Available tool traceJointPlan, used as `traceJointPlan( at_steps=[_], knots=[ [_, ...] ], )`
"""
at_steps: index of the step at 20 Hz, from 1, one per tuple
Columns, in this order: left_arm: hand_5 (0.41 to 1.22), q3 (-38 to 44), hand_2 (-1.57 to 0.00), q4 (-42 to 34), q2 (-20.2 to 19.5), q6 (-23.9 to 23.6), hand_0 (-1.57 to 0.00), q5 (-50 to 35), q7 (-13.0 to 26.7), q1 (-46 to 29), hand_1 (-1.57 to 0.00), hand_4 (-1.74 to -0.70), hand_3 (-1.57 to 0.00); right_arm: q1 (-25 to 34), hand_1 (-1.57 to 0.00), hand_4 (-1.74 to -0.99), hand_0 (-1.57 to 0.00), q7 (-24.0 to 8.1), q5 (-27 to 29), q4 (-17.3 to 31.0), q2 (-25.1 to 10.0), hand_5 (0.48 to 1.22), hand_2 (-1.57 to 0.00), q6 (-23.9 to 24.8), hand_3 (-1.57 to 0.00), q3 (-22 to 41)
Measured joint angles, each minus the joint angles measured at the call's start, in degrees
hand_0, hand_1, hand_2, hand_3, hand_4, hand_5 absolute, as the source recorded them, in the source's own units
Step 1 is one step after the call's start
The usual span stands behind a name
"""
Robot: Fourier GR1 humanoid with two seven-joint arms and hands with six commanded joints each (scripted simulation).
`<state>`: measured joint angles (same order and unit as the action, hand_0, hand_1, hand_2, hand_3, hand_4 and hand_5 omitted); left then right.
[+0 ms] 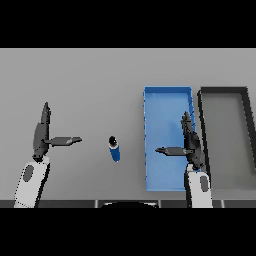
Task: Pick up the blue pipe and place it into the blue bin.
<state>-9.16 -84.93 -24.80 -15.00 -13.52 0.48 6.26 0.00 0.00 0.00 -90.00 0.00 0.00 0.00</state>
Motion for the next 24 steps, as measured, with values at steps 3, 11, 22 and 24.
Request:
traceJointPlan(
  at_steps=[3, 11, 22, 24],
  knots=[
    [0.594, -0.47, 0.00, -0.57, 0.41, -0.42, 0.00, 0.40, -0.45, -0.26, 0.00, -0.97, 0.00, -0.38, 0.00, -1.210, 0.00, 0.23, 0.43, -0.21, -0.51, 0.594, 0.00, -0.33, 0.00, -0.35],
    [0.597, -4.85, 0.00, -0.61, -9.67, 16.28, 0.00, 0.93, -6.66, -1.00, 0.00, -0.97, 0.00, -4.19, 0.00, -1.190, 0.00, 5.53, -10.30, -5.32, -9.95, 0.586, 0.00, -3.84, 0.00, 5.18],
    [0.496, -13.67, 0.00, -13.39, -13.76, 25.26, 0.00, 1.49, -0.84, -4.74, 0.00, -1.03, 0.00, -3.88, 0.00, -1.229, 0.00, 3.24, -9.47, -7.66, -9.57, 0.576, 0.00, -4.59, 0.00, 5.87],
    [0.474, -16.51, 0.00, -14.80, -13.06, 26.23, 0.00, 2.75, 1.36, -5.56, 0.00, -1.06, 0.00, -4.50, 0.00, -1.223, 0.00, 3.12, -9.23, -8.16, -9.95, 0.572, 0.00, -4.63, 0.00, 5.54]
  ],
)
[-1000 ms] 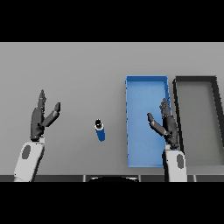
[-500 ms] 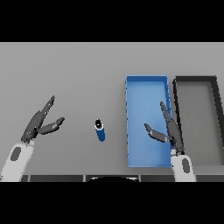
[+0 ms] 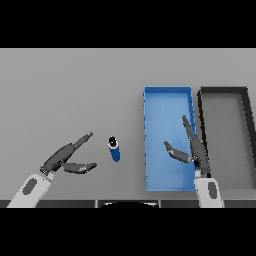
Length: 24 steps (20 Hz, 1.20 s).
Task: Pick up the blue pipe and place it into the blue bin.
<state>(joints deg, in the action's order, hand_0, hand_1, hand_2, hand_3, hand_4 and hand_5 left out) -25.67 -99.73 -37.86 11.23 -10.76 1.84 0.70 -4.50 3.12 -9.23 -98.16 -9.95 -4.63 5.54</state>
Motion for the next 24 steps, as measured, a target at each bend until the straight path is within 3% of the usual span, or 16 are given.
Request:
traceJointPlan(
  at_steps=[7, 10, 13, 19, 22, 24],
  knots=[
    [0.484, -6.27, 0.00, 1.73, 6.30, -0.24, 0.00, 6.05, -0.99, 2.07, 0.00, -1.15, 0.00, 0.49, 0.00, -1.210, 0.00, -0.45, -0.53, 0.76, -0.04, 0.564, 0.00, 0.16, 0.00, -0.01],
    [0.488, -7.15, 0.00, 5.22, 10.51, -1.32, 0.00, 7.21, -1.14, 4.63, 0.00, -1.14, 0.00, 0.19, 0.00, -1.207, 0.00, -1.14, 0.35, 0.46, 0.46, 0.555, 0.00, -0.21, 0.00, -0.05],
    [0.491, -7.68, 0.00, 9.23, 14.20, -2.42, 0.00, 8.13, -1.92, 5.74, 0.00, -1.13, 0.00, -1.47, 0.00, -1.207, 0.00, 1.45, 0.44, 0.18, 0.41, 0.551, 0.00, -0.60, 0.00, 0.07],
    [0.506, -7.81, -0.01, 18.44, 20.24, -4.53, 0.00, 10.48, -4.30, 9.48, 0.00, -1.10, 0.00, -0.75, 0.00, -1.198, 0.00, 0.63, 0.93, 0.77, 0.27, 0.547, 0.00, -0.28, 0.00, -0.77],
    [0.567, -7.56, -0.09, 20.03, 22.64, -4.21, 0.00, 9.17, -7.03, 9.95, 0.00, -1.14, -0.04, -1.43, 0.00, -1.188, 0.00, 0.75, 0.25, 0.63, 0.02, 0.550, 0.00, -0.25, 0.00, -0.50],
    [0.635, -7.34, -0.27, 20.22, 24.85, -3.54, 0.00, 6.98, -6.26, 10.34, -0.12, -1.22, -0.20, -1.06, 0.00, -1.188, 0.00, 0.54, -0.11, 0.64, 0.42, 0.556, 0.00, 0.06, 0.00, -0.22]
  ],
)
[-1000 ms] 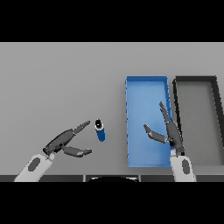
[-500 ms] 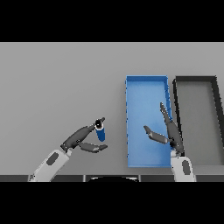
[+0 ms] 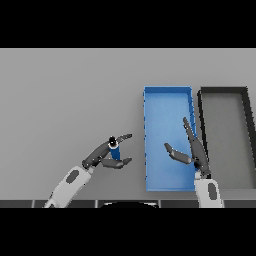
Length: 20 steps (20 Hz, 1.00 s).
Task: Pick up the blue pipe and place it into the blue bin.
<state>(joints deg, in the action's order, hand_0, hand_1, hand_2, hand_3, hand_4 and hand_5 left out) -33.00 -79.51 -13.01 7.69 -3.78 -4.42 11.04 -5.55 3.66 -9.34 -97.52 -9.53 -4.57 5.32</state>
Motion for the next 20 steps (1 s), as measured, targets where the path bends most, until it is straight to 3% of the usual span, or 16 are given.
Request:
traceJointPlan(
  at_steps=[1, 2, 4, 6, 8, 10, 13, 17, 19, 20],
  knots=[
    [0.675, 0.36, -0.42, 0.49, 0.76, 0.41, -0.04, -1.16, -0.14, -0.15, -0.25, -1.27, -0.35, 0.05, 0.00, -1.196, 0.00, 0.57, 0.12, -0.06, -0.16, 0.560, 0.00, -0.02, 0.00, -0.16],
    [0.784, 0.56, -0.58, 0.37, 1.11, 0.74, -0.18, -2.04, -0.83, -0.71, -0.41, -1.30, -0.59, -0.30, 0.00, -1.192, 0.00, 0.87, 0.57, 0.14, -0.11, 0.560, 0.00, -0.32, 0.00, -0.28],
    [0.941, 1.03, -0.94, 0.69, 2.22, 0.84, -0.65, -3.33, -1.01, -0.78, -0.83, -1.45, -0.91, 0.12, 0.00, -1.189, 0.00, 0.16, 0.33, 0.07, -0.46, 0.562, 0.00, -0.19, 0.00, -0.42],
    [1.042, 0.19, -1.16, 0.23, 3.32, 0.35, -0.98, -1.90, -2.09, -1.07, -1.10, -1.55, -1.11, 0.07, 0.00, -1.182, 0.00, -0.05, 0.39, 0.13, -0.63, 0.562, 0.00, -0.10, 0.00, -0.68],
    [1.106, -0.04, -1.31, 0.29, 3.73, 0.29, -1.19, -1.88, -1.60, -0.90, -1.27, -1.62, -1.26, -0.23, 0.00, -1.178, 0.00, 0.05, -0.05, 0.56, -0.47, 0.561, 0.00, 0.08, 0.00, -0.51],
    [1.148, -0.85, -1.40, 0.55, 2.99, 0.07, -1.33, -1.15, -4.70, -0.95, -1.38, -1.56, -1.37, 0.18, 0.00, -1.176, 0.00, 0.70, -0.24, 0.93, -0.25, 0.559, 0.00, 0.19, 0.00, -0.33],
    [1.183, -1.77, -1.49, -0.78, 3.09, -1.36, -1.45, -0.19, -4.69, -1.68, -1.47, -1.51, -1.47, 0.85, 0.00, -1.171, 0.00, 0.75, -0.07, 1.11, -0.39, 0.558, 0.00, -0.07, 0.00, -0.34],
    [1.206, -1.61, -1.54, -3.69, 4.75, -1.81, -1.52, 0.51, -5.94, -1.33, -1.53, -1.48, -1.53, 1.09, 0.00, -1.154, 0.00, -0.36, 0.20, 0.80, -0.62, 0.550, 0.00, -0.24, 0.00, -0.54],
    [1.211, -1.22, -1.55, -6.06, 5.73, -1.58, -1.54, -0.01, -7.96, -1.05, -1.54, -1.48, -1.54, 0.45, 0.00, -1.144, 0.00, 0.54, -0.62, 0.54, -0.49, 0.551, 0.00, 0.17, 0.00, -0.17],
    [1.213, -0.97, -1.55, -6.68, 5.97, -1.83, -1.55, 0.22, -6.85, -0.49, -1.55, -1.48, -1.55, 1.24, 0.00, -1.138, 0.00, -0.63, -1.16, 0.99, -0.75, 0.552, 0.00, 0.47, 0.00, -0.26]
  ],
)
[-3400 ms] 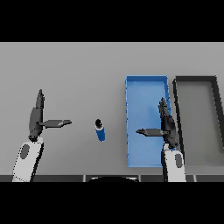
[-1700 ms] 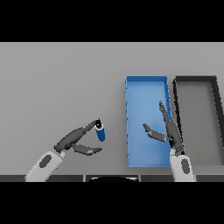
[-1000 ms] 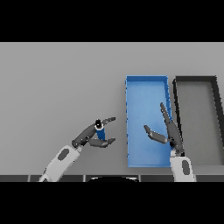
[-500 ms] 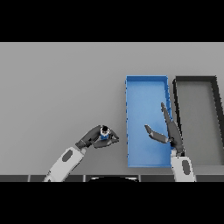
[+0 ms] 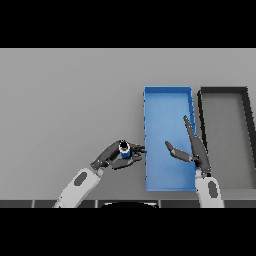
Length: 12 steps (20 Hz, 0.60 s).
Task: Pick up the blue pipe and place it into the blue bin.
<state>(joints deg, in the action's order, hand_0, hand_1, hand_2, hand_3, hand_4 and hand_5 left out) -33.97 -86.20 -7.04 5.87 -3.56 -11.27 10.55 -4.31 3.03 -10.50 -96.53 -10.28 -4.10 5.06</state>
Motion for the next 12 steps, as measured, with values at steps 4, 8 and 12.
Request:
traceJointPlan(
  at_steps=[4, 8, 12],
  knots=[
    [1.218, 0.47, -1.56, -3.33, 0.65, 0.14, -1.56, 0.83, 3.51, 1.95, -1.56, -1.47, -1.56, -0.70, 0.00, -1.128, 0.00, 0.45, -0.28, -0.43, 0.09, 0.564, 0.00, 0.00, 0.00, 0.25],
    [1.220, 0.52, -1.57, -4.27, 1.69, 2.06, -1.57, 0.80, 7.40, 3.14, -1.57, -1.47, -1.57, -1.02, 0.00, -1.124, 0.00, 0.73, -0.12, -0.69, -0.64, 0.574, 0.00, -0.48, 0.00, 0.01],
    [1.220, 0.70, -1.57, -4.23, 1.95, 3.57, -1.57, 1.62, 6.85, 2.20, -1.57, -1.47, -1.57, -6.11, 0.00, -1.121, 0.00, 2.28, -2.25, -3.72, 1.57, 0.578, 0.00, 2.88, 0.00, 0.70]
  ],
)
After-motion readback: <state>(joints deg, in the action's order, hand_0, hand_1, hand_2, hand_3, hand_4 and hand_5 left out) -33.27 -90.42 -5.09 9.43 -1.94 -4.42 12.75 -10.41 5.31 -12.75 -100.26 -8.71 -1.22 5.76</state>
